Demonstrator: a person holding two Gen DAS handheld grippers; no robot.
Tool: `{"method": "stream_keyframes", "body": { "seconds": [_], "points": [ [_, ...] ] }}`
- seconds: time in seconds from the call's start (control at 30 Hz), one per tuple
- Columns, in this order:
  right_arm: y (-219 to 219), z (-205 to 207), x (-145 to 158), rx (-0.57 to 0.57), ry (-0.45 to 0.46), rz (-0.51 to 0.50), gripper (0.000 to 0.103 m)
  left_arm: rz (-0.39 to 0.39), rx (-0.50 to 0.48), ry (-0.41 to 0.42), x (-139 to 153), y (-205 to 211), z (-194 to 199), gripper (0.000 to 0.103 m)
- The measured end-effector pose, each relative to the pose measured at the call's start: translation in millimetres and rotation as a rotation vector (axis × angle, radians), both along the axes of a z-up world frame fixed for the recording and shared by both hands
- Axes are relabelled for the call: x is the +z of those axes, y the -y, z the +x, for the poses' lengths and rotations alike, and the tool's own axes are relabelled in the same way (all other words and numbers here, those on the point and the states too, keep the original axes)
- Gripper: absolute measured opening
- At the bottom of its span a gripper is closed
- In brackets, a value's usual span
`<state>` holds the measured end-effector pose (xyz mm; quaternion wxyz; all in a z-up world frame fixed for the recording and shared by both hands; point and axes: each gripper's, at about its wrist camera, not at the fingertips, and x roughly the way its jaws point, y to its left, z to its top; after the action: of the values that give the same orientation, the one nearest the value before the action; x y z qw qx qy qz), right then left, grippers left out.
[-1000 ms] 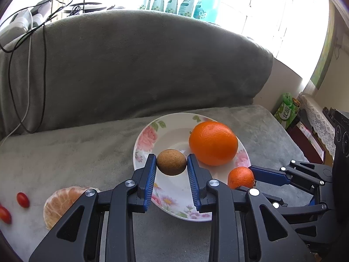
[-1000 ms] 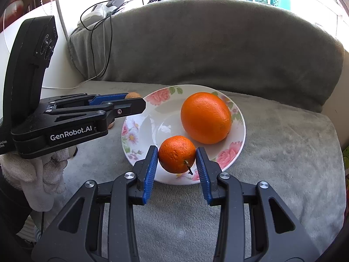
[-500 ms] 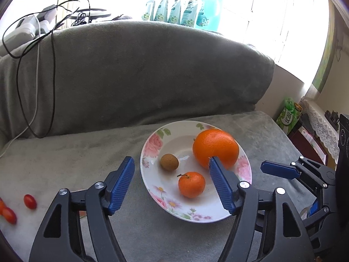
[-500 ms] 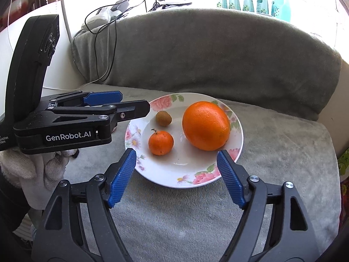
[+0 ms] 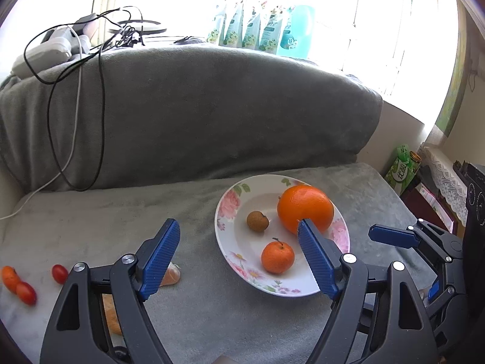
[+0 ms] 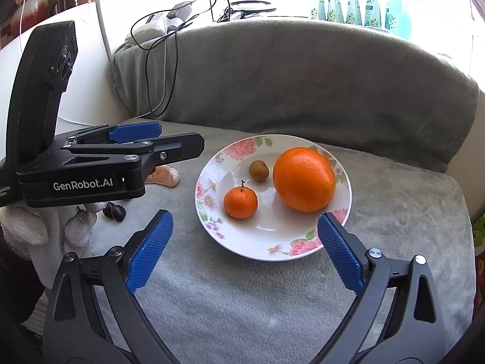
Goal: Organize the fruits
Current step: 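Withdraw both tools from the plate toward the remaining fruits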
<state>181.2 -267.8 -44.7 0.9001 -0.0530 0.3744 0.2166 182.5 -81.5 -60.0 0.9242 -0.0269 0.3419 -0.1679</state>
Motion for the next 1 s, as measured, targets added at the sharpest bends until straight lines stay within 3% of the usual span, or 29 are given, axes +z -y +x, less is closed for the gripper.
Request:
{"method": "stream_keyframes", "body": {
  "seconds": [0.53,1.0],
  "points": [
    [-33,-12,10,0.071,0.023,0.026,0.098,-0.004,0.169,0.043,12,-85,-26,0.080],
    [-97,-16,1,0.234,0.003,0.015,0.098,0.015,0.381,-0.008,-11,-181,-43,0.080]
  ]
}}
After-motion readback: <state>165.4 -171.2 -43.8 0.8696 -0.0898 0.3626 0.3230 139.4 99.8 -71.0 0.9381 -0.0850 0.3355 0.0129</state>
